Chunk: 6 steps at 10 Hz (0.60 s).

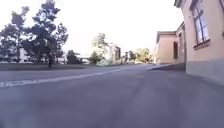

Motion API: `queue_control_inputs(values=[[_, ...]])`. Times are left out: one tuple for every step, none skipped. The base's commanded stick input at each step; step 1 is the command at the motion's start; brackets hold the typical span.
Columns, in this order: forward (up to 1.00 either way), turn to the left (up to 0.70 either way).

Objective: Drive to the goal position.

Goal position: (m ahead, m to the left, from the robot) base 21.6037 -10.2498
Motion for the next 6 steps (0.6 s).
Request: queue_control_inputs(values=[[0.5, 0.0], [0.5, 0.0], [0.5, 0.0], [0.5, 0.0], [0.5, 0.0], [0.5, 0.0]])
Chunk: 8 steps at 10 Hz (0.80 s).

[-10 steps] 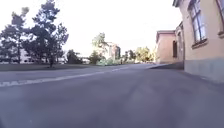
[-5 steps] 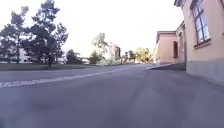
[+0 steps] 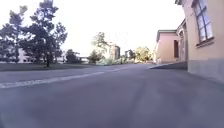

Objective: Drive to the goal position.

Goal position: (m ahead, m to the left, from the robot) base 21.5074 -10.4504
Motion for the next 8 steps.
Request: queue_control_inputs(values=[[0.5, 0.0], [0.5, 0.0], [0.5, 0.0], [0.5, 0.0], [0.5, 0.0], [0.5, 0.0], [0.5, 0.0], [0.5, 0.0]])
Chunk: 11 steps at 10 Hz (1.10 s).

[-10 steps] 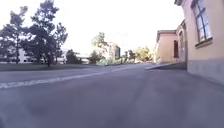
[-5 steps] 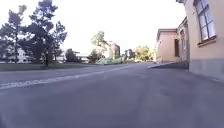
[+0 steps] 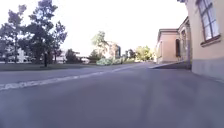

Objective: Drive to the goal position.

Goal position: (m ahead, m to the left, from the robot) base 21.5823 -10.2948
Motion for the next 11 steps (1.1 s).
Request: queue_control_inputs(values=[[0.5, 0.0], [0.5, 0.0], [0.5, 0.0], [0.5, 0.0], [0.5, 0.0], [0.5, 0.0], [0.5, 0.0], [0.5, 0.0], [0.5, 0.0], [0.5, 0.0], [0.5, 0.0]])
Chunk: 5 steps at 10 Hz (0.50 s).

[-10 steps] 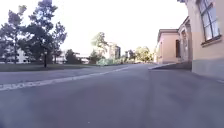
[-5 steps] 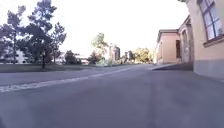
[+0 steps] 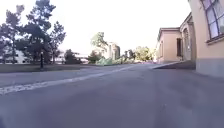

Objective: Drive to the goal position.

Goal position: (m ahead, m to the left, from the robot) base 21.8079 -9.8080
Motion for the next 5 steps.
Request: queue_control_inputs(values=[[0.5, 0.0], [0.5, 0.0], [0.5, 0.0], [0.5, 0.0], [0.5, 0.0]])
